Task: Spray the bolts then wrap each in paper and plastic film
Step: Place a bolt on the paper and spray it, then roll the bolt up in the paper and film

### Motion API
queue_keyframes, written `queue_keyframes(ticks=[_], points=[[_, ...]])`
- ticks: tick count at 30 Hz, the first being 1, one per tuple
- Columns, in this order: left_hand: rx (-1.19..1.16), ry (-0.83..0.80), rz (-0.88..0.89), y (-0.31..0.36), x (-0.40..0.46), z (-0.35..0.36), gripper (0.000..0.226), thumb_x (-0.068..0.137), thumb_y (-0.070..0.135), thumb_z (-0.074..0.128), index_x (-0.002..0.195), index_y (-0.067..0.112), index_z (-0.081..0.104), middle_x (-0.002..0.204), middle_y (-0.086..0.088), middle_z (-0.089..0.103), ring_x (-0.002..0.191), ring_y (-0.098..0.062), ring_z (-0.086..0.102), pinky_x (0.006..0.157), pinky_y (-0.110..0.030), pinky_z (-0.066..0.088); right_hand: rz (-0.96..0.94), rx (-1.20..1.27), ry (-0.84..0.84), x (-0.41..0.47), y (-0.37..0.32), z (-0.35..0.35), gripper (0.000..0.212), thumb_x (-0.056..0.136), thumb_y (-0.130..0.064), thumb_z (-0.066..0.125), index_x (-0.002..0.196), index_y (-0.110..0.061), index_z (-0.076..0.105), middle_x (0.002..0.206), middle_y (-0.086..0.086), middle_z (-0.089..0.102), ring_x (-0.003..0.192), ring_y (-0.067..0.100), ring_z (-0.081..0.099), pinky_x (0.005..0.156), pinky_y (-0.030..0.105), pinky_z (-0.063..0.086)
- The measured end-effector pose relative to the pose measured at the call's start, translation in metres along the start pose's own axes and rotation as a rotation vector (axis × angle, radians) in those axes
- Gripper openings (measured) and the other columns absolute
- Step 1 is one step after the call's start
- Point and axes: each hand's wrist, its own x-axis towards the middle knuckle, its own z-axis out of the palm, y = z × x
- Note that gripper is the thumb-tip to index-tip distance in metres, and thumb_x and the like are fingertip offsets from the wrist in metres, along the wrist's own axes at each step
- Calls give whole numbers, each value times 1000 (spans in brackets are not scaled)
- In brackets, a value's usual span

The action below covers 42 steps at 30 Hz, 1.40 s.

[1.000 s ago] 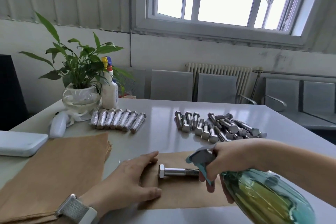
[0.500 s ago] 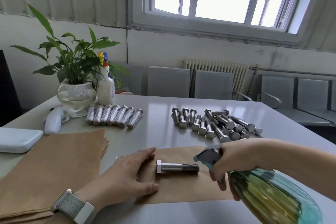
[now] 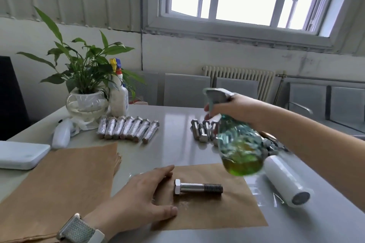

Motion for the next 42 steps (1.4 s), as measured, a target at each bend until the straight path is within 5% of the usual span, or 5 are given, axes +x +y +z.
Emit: queue_keyframes(ticks=[9, 15, 20, 31, 42], points=[[21, 1, 0, 4, 1, -5, 88, 72, 70, 64, 143, 57, 14, 119, 49, 20, 118, 14, 24, 98, -7, 16, -223, 273, 310, 105, 8, 95, 11, 93, -9, 58, 104, -8, 56, 90, 11, 60, 66, 18, 69, 51, 15, 48], [23, -12, 23, 1, 3, -5, 91, 73, 68, 64, 145, 54, 11, 144, 36, 26, 135, 8, 24, 113, -16, 16, -192, 197, 354, 127, 17, 109, 23, 88, -29, 72, 96, -12, 59, 92, 10, 67, 88, 30, 69, 83, 44, 54], [6, -9, 31, 0, 1, -4, 89, 74, 69, 62, 145, 55, 11, 144, 39, 24, 135, 9, 22, 112, -15, 15, -131, 49, 237, 96, 23, 85, 109, 74, -48, 81, 155, -12, 19, 153, 8, 38, 138, 24, 40, 114, 45, 36], [-9, 225, 181, 11, 0, -7, 35, 85, 42, 70, 118, 37, 64, 119, 30, 56, 115, 13, 48, 105, -22, 34, -910, -1247, -257, -115, 77, 54, 22, 75, -57, 63, 84, -37, 63, 82, -20, 59, 74, 0, 58, 61, 18, 47], [24, 226, 220, 22, -9, -12, 58, 79, 80, 44, 113, 40, 68, 111, 38, 56, 113, 23, 37, 102, -11, 23, -782, -1181, -29, -112, 92, 77, 19, 60, -31, 66, 79, -31, 60, 72, -13, 57, 61, 10, 58, 53, 25, 48]])
